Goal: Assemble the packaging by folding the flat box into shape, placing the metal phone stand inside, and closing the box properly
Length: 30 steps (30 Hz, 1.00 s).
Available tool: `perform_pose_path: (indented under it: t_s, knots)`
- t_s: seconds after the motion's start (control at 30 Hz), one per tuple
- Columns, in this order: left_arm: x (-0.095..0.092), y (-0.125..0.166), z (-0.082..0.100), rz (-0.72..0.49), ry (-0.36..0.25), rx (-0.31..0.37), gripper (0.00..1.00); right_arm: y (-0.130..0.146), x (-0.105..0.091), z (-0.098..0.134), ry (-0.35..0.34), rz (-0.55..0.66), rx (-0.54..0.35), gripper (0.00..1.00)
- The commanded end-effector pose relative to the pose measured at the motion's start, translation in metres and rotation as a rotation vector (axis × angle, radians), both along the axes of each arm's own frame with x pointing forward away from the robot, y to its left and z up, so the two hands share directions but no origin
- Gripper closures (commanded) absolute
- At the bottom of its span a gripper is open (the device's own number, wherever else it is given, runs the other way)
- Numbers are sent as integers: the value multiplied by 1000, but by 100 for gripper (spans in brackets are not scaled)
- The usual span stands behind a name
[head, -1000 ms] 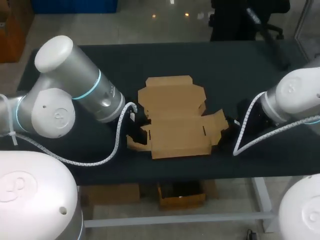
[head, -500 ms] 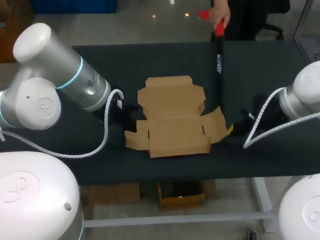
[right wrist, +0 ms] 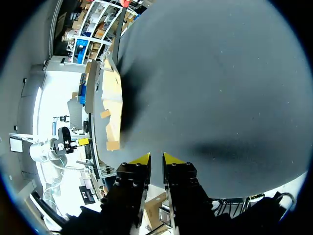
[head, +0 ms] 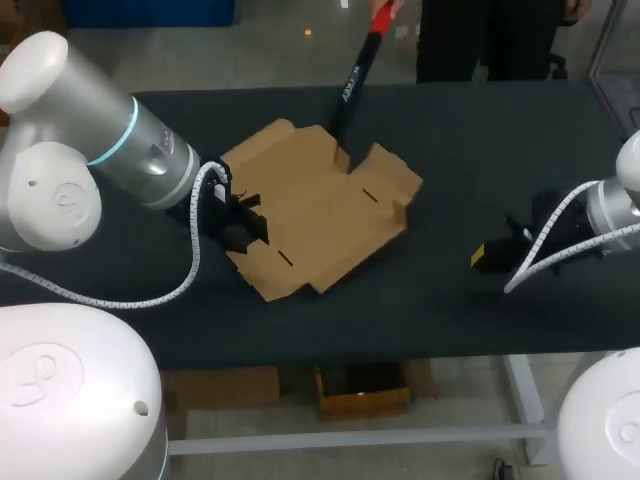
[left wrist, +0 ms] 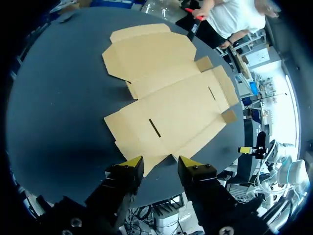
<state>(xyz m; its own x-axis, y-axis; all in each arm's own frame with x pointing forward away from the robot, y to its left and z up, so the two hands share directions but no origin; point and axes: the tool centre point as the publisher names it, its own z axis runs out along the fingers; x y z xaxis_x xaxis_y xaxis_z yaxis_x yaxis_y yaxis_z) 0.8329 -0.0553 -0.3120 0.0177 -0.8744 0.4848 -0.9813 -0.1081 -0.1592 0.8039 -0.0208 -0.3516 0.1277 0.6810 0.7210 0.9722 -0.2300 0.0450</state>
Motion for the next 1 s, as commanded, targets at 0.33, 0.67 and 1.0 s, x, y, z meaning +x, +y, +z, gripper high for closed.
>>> perform_pose_path:
  t_s: [0.33,0.67,1.0]
  knots:
    - [-12,17,11,48,-24,-20,7,-14,0,0,-1,-13,54,53]
    - [-25,23,17,76,-40,-28,0,-23,6,8,-25,9,61,0]
    - [-41,23,22,129,-9,-45,0,-34,17,18,-71,84,67,0]
